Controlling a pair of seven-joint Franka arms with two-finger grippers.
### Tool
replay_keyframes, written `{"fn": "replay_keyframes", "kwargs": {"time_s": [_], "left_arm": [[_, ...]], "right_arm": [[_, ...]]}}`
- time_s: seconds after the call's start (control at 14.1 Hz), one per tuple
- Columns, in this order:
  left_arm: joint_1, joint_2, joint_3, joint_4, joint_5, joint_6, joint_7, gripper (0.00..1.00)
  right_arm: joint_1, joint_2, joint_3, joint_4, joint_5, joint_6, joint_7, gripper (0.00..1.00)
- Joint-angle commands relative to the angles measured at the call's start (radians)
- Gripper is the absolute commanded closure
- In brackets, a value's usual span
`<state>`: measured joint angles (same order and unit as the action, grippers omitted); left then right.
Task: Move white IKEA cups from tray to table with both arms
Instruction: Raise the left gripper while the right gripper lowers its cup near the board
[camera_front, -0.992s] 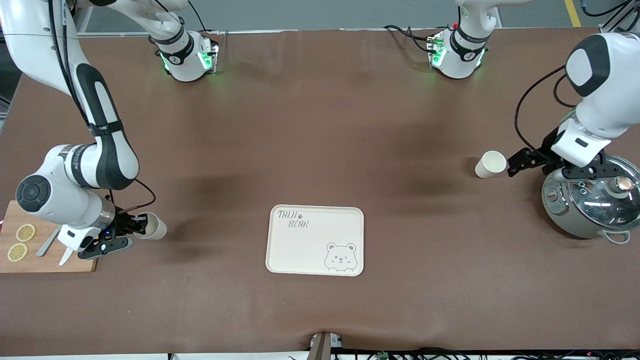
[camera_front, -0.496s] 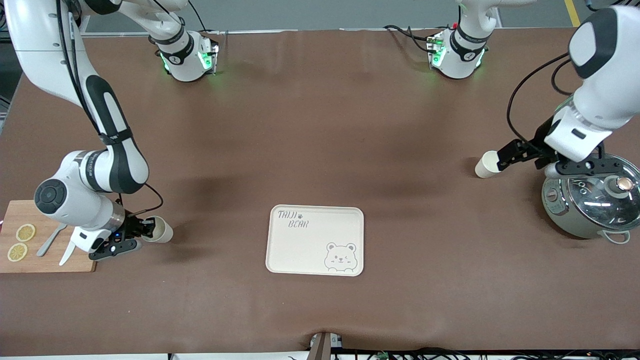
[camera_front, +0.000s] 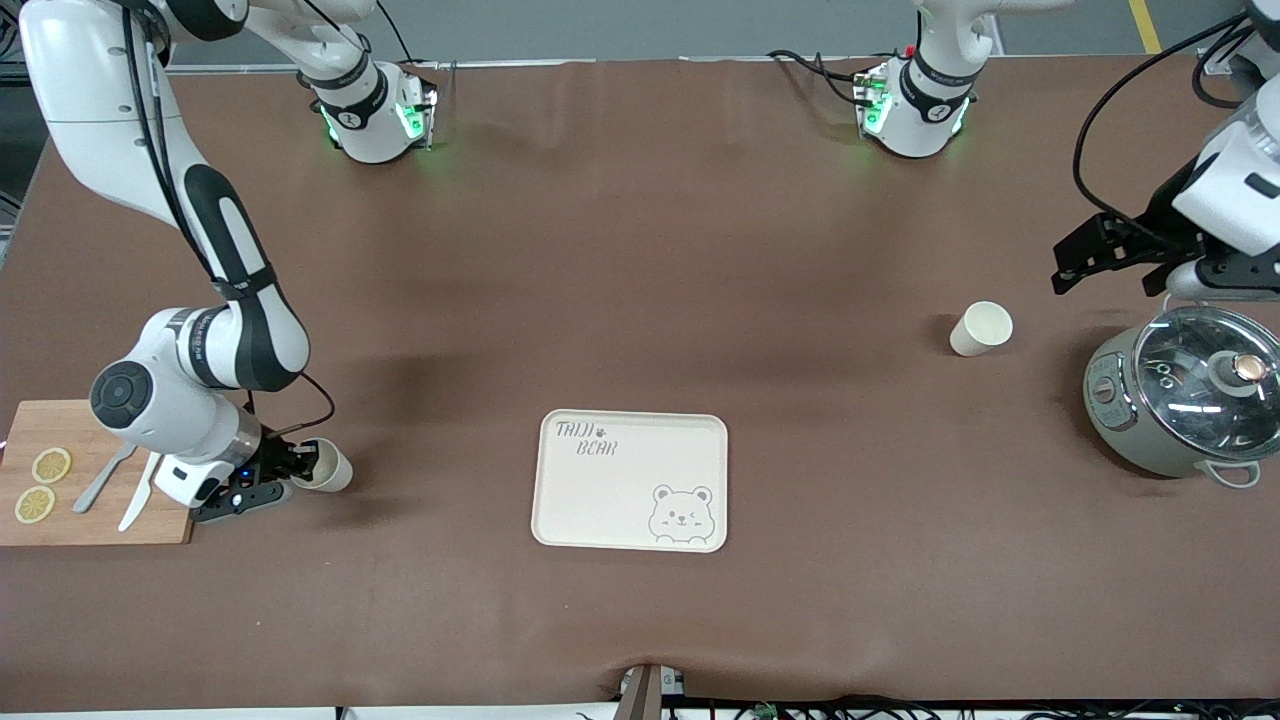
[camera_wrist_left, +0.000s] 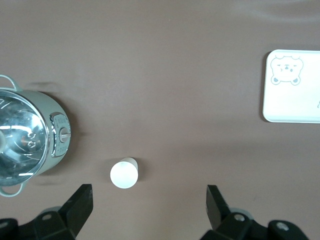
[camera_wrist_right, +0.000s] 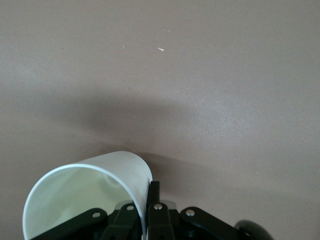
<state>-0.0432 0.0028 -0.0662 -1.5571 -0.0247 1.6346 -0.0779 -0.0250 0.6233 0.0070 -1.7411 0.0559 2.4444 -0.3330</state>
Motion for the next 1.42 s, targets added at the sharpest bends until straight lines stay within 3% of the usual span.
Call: {"fn": "replay_keyframes", "kwargs": {"time_s": [0.0,0.14,0.64,0.99,1.2,1.35], "left_arm": [[-0.017,0.051,0.009,0.106,0.019,-0.086,0.010,0.00],[-0.018,0.097,0.003,0.161,0.015,-0.127,0.010,0.00],[-0.018,0.103,-0.007,0.166,0.008,-0.128,0.014,0.00],[-0.017,0.102,-0.004,0.167,0.012,-0.139,0.023,0.00],[-0.012,0.103,-0.001,0.167,0.017,-0.139,0.093,0.00],[-0.012,0.103,-0.003,0.167,0.031,-0.139,0.095,0.00]], "right_arm": [[-0.010,0.003,0.011,-0.014,0.013,0.033,-0.017,1.00],[-0.009,0.003,0.011,-0.014,0.013,0.034,-0.017,1.00],[-0.009,0.004,0.011,-0.014,0.013,0.034,-0.015,0.98],[-0.009,0.004,0.013,-0.012,0.013,0.034,-0.015,0.48],[-0.010,0.003,0.011,-0.011,0.013,0.033,-0.015,0.00],[-0.010,0.003,0.013,-0.009,0.013,0.031,-0.020,0.00]]}}
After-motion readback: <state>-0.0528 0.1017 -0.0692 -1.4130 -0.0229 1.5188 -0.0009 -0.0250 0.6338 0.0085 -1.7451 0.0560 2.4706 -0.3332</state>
